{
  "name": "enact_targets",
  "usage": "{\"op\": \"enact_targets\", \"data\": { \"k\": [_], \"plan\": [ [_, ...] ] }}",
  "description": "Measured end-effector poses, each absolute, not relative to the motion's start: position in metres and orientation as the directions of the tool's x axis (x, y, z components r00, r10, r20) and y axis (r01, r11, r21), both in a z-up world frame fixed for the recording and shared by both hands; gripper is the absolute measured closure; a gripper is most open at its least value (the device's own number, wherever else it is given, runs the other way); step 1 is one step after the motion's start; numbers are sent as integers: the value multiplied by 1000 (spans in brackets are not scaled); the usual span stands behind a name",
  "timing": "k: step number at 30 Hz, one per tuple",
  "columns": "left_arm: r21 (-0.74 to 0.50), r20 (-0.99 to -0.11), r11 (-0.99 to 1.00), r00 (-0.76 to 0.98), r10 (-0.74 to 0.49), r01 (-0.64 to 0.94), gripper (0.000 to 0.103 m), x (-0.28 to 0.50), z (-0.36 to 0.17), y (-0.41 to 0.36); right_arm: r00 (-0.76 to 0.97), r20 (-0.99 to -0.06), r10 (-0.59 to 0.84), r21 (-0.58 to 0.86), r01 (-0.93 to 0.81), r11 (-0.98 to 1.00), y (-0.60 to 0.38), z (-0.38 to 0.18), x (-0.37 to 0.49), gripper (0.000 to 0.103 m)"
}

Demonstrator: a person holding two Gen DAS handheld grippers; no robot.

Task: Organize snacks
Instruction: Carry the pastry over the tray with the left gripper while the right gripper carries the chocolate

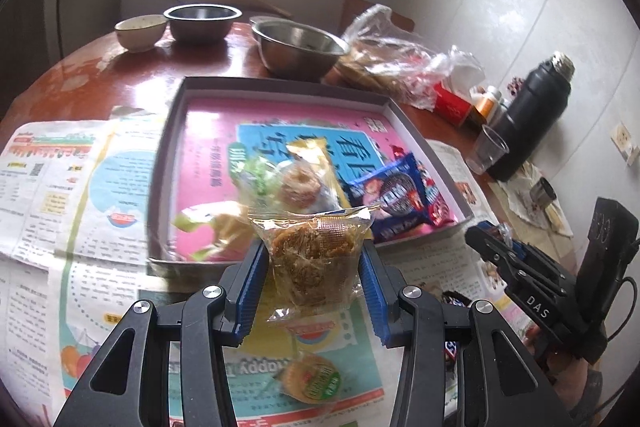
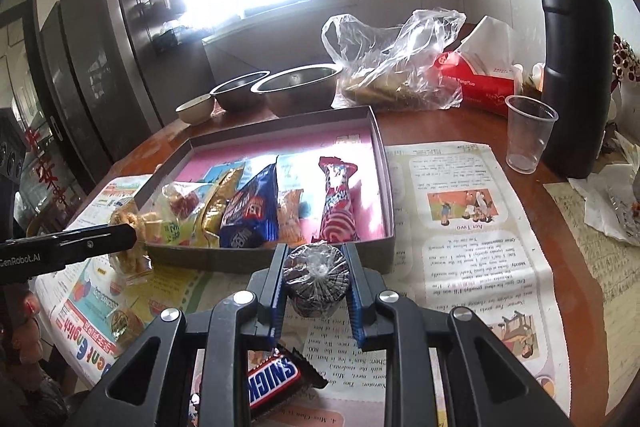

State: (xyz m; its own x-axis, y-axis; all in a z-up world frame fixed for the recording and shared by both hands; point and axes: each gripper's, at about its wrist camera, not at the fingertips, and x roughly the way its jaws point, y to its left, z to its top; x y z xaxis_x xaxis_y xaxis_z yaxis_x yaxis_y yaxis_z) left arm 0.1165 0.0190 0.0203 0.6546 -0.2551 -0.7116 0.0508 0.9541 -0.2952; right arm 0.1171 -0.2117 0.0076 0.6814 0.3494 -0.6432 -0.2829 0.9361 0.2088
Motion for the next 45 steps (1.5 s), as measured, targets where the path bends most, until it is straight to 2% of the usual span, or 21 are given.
{"op": "enact_targets", "data": {
  "k": [14,23,45],
  "plan": [
    [-314,-663,946,733,-153,-86,56,127,33,82,708,-611,354,213,-284,935,-207,23,137,77],
    [-304,-670,946,732,-128,-113,56,140,22,87,707,-613,351,219,-275,936,-204,20,149,77],
    [-308,-696,950,693,-188,-52,56,152,-1,71,691,-646,323,219,-238,946,-204,6,169,77]
  ]
}}
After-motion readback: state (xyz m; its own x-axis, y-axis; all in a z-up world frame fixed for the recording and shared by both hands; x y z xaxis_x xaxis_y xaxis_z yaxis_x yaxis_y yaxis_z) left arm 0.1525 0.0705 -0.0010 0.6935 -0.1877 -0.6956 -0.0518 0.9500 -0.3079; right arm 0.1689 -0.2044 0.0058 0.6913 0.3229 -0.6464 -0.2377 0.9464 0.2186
